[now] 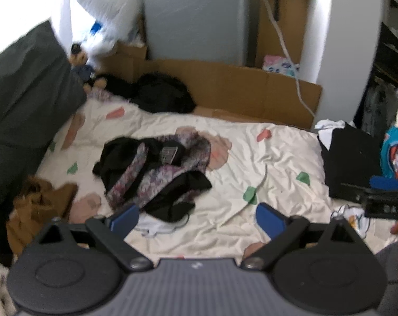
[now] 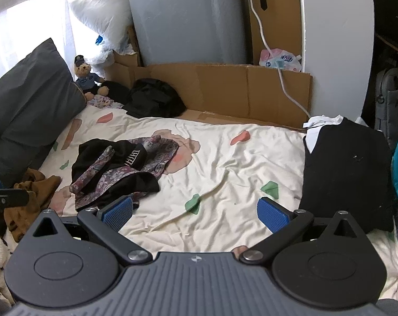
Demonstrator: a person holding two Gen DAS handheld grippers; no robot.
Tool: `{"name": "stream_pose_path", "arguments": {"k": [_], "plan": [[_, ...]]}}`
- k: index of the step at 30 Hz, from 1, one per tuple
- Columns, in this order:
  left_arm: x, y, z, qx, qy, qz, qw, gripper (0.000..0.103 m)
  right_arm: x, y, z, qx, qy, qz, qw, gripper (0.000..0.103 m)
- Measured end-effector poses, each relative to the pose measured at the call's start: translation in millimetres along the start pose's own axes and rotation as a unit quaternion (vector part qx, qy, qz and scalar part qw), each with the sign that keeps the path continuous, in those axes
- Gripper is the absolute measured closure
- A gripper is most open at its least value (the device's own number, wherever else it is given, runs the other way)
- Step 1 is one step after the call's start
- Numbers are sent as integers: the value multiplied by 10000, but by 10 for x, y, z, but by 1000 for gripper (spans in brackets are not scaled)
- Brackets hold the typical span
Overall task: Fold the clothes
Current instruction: 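Move both grippers toward the black hoodie and bear-print clothing pile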
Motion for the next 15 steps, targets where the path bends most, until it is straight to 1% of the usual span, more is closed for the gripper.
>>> {"name": "stream_pose_path", "arguments": {"k": [3, 8, 10, 11, 14, 15], "plan": [[-3, -17, 12, 96, 27, -35, 9999, 5, 59, -10, 45, 51, 50, -16, 10000, 0], [104, -31, 31, 220, 7, -125, 9997, 5, 115, -42, 115, 87, 81, -103, 9999, 0], [179, -70, 61, 356, 21, -254, 9990, 5, 129, -64, 161, 118, 91, -100, 9998, 0], [259, -104, 102, 509, 21, -398, 9979, 5, 137, -76, 185, 133, 96, -98, 9998, 0], [454, -99, 179, 661, 80, -740, 9950, 5, 224, -117, 231, 180, 129, -152, 9996, 0], [507, -84, 187, 644, 113, -800, 9946, 5, 242, -126, 260, 197, 159, -160, 9996, 0]]}}
Point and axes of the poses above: each gripper's, at about its wrist camera, not at the fingertips, and z roughly the way its jaws point, x to its left, y to its top, the point moved 7 cm from there along z, roughly the way its jaws point, and after that the axes turned 4 degrees about -y, right-handed, at the moved point
